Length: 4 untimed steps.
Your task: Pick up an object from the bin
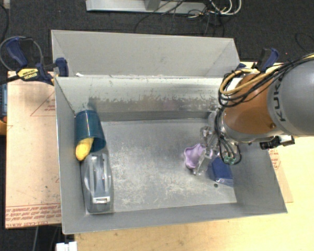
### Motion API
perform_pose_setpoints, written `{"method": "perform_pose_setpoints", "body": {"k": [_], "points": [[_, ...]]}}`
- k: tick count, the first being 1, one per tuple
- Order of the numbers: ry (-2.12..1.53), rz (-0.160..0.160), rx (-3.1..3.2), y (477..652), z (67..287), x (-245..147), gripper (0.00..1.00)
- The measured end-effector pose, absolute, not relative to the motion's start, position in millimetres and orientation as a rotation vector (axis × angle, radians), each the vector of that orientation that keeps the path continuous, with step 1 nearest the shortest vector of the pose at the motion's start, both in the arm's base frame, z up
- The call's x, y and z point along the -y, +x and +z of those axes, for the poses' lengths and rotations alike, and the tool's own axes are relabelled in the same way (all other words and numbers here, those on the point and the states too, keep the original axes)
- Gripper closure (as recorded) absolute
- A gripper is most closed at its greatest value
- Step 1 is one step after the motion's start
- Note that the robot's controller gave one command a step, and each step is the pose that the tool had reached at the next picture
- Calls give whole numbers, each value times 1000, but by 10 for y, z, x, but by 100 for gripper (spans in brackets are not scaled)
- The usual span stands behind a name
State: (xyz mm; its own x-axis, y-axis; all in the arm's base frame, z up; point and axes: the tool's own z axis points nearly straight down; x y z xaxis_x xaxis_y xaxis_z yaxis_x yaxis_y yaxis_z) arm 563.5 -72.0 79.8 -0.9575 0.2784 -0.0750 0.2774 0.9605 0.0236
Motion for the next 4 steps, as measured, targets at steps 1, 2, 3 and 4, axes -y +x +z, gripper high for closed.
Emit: {"method": "perform_pose_setpoints", "body": {"k": [1, 2, 3, 4], "points": [[430, 20, -3037, 5626, 896, 718, 100], [430, 20, -3037, 5624, 1049, 719, 100], [429, 20, -3039, 5614, 1521, 717, 100], [429, 20, -3036, 5622, 1601, 718, 100]]}}
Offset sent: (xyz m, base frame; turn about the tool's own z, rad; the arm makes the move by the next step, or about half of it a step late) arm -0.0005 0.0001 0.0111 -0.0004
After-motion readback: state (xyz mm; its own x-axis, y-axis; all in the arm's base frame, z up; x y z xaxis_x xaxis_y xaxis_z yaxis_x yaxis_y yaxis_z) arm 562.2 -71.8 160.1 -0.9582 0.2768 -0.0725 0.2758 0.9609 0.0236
